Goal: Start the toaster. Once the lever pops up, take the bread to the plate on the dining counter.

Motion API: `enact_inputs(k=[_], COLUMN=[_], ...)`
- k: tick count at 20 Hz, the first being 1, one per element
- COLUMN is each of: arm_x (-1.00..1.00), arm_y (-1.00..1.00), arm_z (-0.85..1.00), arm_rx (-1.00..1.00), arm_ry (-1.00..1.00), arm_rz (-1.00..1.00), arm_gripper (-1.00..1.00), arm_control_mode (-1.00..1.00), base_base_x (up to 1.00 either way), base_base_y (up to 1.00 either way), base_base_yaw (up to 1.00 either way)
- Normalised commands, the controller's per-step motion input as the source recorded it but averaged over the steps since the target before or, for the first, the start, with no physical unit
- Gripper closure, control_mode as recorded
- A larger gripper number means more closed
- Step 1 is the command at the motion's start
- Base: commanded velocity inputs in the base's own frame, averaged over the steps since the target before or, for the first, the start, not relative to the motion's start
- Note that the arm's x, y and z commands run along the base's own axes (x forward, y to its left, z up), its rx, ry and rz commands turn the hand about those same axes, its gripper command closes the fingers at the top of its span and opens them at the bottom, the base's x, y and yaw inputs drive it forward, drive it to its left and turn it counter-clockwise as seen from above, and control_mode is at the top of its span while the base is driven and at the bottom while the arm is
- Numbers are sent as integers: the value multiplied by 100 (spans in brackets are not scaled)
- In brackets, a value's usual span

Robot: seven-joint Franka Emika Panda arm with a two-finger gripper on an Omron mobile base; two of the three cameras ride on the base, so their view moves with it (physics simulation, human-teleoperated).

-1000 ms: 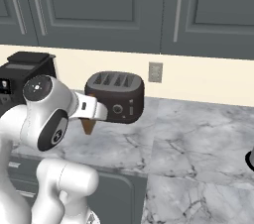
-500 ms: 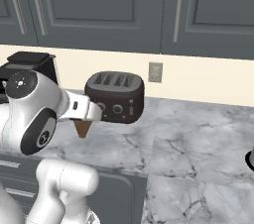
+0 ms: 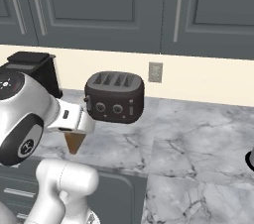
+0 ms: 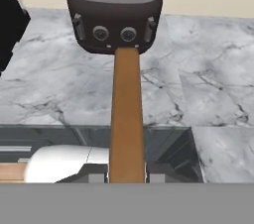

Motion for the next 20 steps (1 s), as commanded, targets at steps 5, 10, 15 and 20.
enact_inputs(k=[5, 10, 15, 20], arm_x=[-15, 0, 0, 0], arm_y=[0, 0, 0, 0], arm_z=[0, 14, 22, 9], arm_rx=[0, 0, 0, 0], arm_ry=[0, 0, 0, 0], arm_rz=[0, 0, 0, 0], arm_gripper=[100, 100, 100, 100], arm_control_mode=[-100, -100, -100, -100], base_base_x=[0, 0, 0, 0], base_base_y=[0, 0, 0, 0], base_base_yaw=[0, 0, 0, 0])
